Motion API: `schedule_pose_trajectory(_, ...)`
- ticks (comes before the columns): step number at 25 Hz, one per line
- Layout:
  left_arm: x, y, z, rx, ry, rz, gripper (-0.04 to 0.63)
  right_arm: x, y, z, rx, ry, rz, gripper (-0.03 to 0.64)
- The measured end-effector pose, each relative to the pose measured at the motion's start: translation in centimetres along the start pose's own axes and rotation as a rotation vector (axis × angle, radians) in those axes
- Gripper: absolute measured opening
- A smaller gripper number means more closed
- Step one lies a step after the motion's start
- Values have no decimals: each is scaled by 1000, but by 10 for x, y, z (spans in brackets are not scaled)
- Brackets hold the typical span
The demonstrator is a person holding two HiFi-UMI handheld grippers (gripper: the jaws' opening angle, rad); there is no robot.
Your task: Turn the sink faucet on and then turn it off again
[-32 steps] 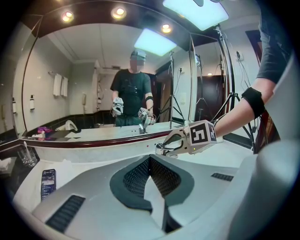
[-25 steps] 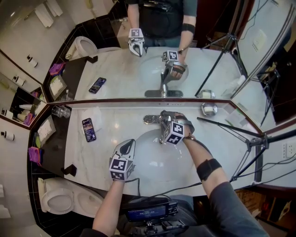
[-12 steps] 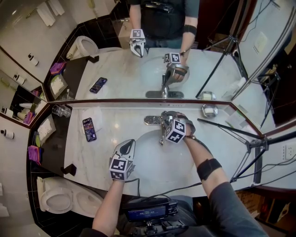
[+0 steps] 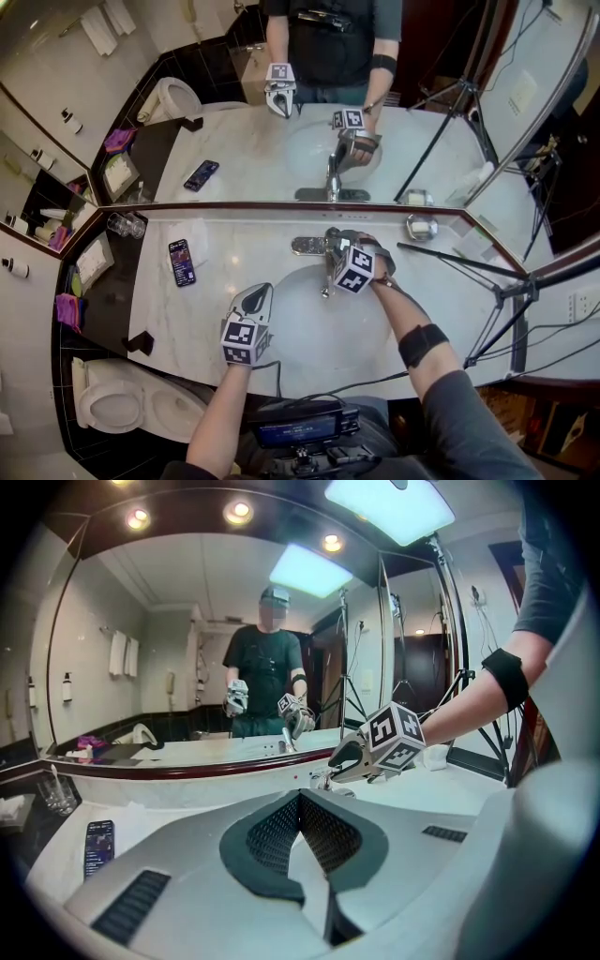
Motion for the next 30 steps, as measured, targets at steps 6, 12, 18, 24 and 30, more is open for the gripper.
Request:
schedule_pose_trajectory(6, 0, -3, 5, 4, -3, 9, 3, -1, -33, -12, -4, 1, 51, 114)
schedule_pose_trajectory(12, -5, -10, 10, 7, -5, 28, 3, 7, -77, -9, 54, 155, 127, 21)
schedule_pose_trajectory(18, -9, -13, 14, 16, -31, 50, 3, 27, -131, -6, 92, 452, 229, 20)
schedule_pose_trajectory(24, -10, -15, 13, 24, -72, 68, 3, 57, -174, -17, 121, 674, 298, 20)
schedule_pose_trajectory(30, -10, -17, 13, 30, -83, 75, 3, 89, -190, -30, 143, 764, 315, 20)
Point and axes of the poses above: the fingertips, and each gripper's own axes: y forward along the fingers, z to its right, x out of its underside, the point moved 2 cm from there along -y, backward along the fingers, and after that the axes turned 10 degrees about y, right-handed, at the moved point
